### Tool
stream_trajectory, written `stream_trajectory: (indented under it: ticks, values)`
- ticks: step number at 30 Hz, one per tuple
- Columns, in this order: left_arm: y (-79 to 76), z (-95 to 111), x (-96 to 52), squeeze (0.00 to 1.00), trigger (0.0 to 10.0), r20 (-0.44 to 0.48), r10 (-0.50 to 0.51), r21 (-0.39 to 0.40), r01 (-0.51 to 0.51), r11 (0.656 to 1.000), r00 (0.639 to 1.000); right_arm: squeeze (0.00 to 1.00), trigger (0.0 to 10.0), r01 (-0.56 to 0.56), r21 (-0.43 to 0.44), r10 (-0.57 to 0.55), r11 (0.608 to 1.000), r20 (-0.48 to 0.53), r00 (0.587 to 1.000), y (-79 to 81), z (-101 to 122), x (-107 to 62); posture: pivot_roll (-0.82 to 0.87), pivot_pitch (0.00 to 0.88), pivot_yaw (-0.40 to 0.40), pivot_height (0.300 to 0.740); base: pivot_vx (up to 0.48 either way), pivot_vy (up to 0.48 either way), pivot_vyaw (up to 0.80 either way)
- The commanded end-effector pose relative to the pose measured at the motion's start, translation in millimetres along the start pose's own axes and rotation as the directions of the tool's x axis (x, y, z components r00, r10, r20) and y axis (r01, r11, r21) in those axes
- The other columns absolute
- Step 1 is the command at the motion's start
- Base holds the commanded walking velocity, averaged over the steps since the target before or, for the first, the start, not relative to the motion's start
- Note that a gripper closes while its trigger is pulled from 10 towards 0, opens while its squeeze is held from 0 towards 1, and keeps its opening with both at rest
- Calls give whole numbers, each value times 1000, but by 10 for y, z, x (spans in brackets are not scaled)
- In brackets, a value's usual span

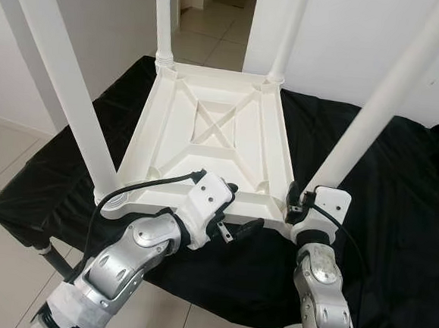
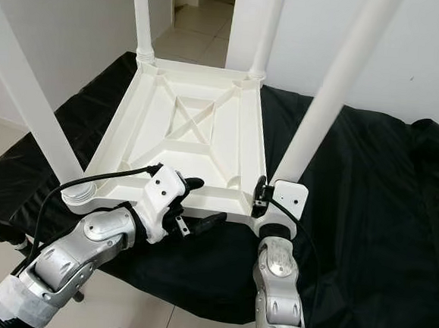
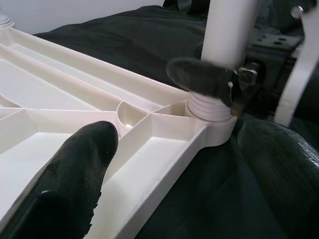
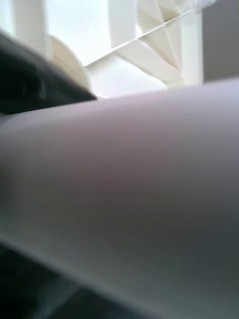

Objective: Building children table

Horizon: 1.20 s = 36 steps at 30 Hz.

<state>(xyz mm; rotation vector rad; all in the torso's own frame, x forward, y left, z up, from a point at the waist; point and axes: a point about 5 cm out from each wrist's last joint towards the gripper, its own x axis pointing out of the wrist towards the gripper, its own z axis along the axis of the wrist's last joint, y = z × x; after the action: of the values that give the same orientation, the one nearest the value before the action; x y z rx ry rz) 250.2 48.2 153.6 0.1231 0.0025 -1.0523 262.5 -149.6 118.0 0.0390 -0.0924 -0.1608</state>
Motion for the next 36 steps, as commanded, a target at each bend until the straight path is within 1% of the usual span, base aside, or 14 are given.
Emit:
stream_trajectory:
  ticks: [1, 9, 10, 11, 16, 17, 19, 20, 25, 28, 29, 31, 32, 36]
  values:
    - [-99, -21, 1, 0, 10000, -4, -150, -10, 150, 989, 989, 1000, 10000, -21, 31, 20, 999, 7, 1000, 58, 0, -37, -66, 0, -42, 740, 0, 0, 0]
    - [-111, -24, 7, 0, 10000, -3, -155, -17, 155, 988, 988, 1000, 10000, -136, 37, 133, 990, 72, 988, -25, 79, -114, -71, 0, -41, 740, 0, 0, 0]
    - [-112, -26, 5, 0, 10000, -3, -156, -18, 156, 988, 988, 714, 10000, -173, 41, 170, 984, 78, 982, -51, 86, -129, -72, 0, -41, 740, 0, 0, 0]
    - [-111, -26, 6, 0, 10000, -4, -156, -19, 156, 988, 988, 0, 10000, -199, 44, 195, 979, 79, 977, -71, 90, -138, -74, 0, -40, 740, 0, 0, 0]
    - [-109, -27, 7, 0, 10000, -4, -158, -20, 157, 987, 987, 0, 10000, -309, 41, 306, 950, 81, 949, -180, 108, -145, -75, 0, -36, 740, 0, 0, 0]
    - [-105, -30, 2, 0, 10000, -6, -161, -20, 160, 987, 987, 0, 10000, -406, 11, 404, 914, 72, 912, -262, 126, -141, -74, 0, -33, 740, 0, 0, 0]
    - [-103, -32, -1, 0, 10000, -7, -162, -21, 161, 987, 987, 0, 10000, -435, -1, 434, 900, 65, 898, -287, 130, -141, -74, 0, -33, 740, 0, 0, 0]
    - [-99, -32, -8, 0, 10000, -9, -163, -21, 163, 986, 987, 0, 10000, -484, -20, 484, 875, 44, 874, -362, 134, -125, -75, 0, -28, 740, 0, 0, 0]
    - [-90, -27, -15, 0, 10000, -10, -166, -22, 165, 986, 986, 0, 10000, -582, -67, 582, 811, -11, 813, -549, 150, -30, -80, 0, -18, 740, 0, 0, 0]
    - [-88, -25, -10, 0, 10000, -9, -166, -25, 166, 986, 986, 0, 10000, -615, -75, 615, 785, -27, 788, -565, 141, 27, -82, 0, -13, 740, 0, 0, 0]
    - [-80, -17, 2, 0, 10000, -6, -167, -24, 167, 986, 986, 0, 10000, -655, -82, 654, 751, -45, 755, -535, 127, 73, -86, 0, -7, 740, 0, 0, 0]
    - [-79, -15, 6, 0, 10000, -6, -167, -23, 167, 986, 986, 0, 10000, -666, -85, 665, 741, -51, 746, -523, 122, 83, -86, 0, -7, 740, 0, 0, 0]
    - [-69, -8, 16, 0, 10000, -4, -167, -20, 167, 986, 986, 0, 10000, -693, -84, 690, 716, -67, 721, -493, 104, 117, -84, 0, -7, 740, 0, 0, 0]
    - [-59, 7, 32, 0, 10000, -1, -167, -14, 167, 986, 986, 0, 10000, -736, -52, 732, 675, -73, 677, -395, 93, 225, -81, 0, -7, 740, 0, 0, 0]
